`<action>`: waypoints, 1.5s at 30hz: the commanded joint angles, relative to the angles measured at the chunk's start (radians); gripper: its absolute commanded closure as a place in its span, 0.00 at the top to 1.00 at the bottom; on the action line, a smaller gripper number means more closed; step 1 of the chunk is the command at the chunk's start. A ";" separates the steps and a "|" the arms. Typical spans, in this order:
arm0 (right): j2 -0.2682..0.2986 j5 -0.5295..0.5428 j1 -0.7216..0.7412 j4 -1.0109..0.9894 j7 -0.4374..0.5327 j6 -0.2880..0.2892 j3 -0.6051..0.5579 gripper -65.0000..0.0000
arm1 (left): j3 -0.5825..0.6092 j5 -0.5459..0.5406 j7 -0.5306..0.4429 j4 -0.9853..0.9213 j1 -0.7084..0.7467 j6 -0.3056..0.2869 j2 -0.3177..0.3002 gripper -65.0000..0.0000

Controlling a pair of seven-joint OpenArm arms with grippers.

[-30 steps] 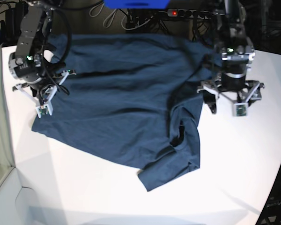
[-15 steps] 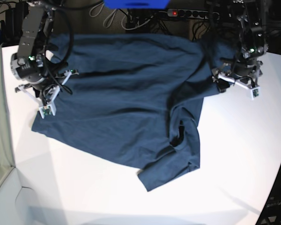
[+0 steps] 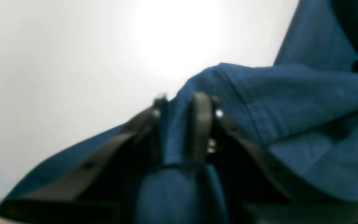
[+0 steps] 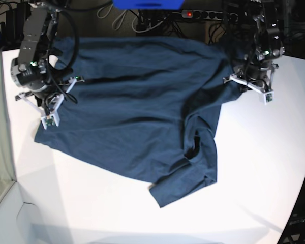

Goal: Layout the t-shirt on the table in an organized manner, then fold the t-shirt properly
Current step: 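Drag the grasped fabric back with the left gripper to flatten it, then pull the shirt edge outward with the right gripper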

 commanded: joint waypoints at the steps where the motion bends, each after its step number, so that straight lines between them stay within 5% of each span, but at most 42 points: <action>1: 0.008 0.001 0.011 0.015 0.017 -0.003 0.001 0.00 | 0.001 -0.009 0.006 0.028 0.003 -0.003 -0.003 0.14; 5: 0.008 0.001 0.011 0.015 0.017 -0.003 0.001 0.00 | -0.007 -0.009 0.000 0.105 0.040 -0.003 -0.003 0.00; 11: 0.008 0.001 0.013 0.015 0.018 -0.003 0.001 0.00 | -0.014 -0.009 -0.005 0.186 0.082 -0.003 -0.003 0.00; 17: 0.010 0.001 0.013 0.015 0.018 -0.003 0.001 0.00 | -0.195 -0.058 0.006 0.347 0.165 -0.003 0.050 0.00; 26: 0.008 0.001 0.013 0.009 0.018 -0.003 0.001 0.00 | -0.445 -0.301 0.006 0.361 0.336 -0.003 0.058 0.00; 40: -0.004 0.001 0.022 -0.009 0.012 -0.003 -0.046 0.00 | -0.462 -0.321 0.008 0.183 0.338 -0.003 0.080 0.00; 45: -0.004 0.001 0.014 -0.011 0.012 -0.003 -0.046 0.00 | -0.464 -0.322 0.009 0.183 0.344 -0.003 0.080 0.15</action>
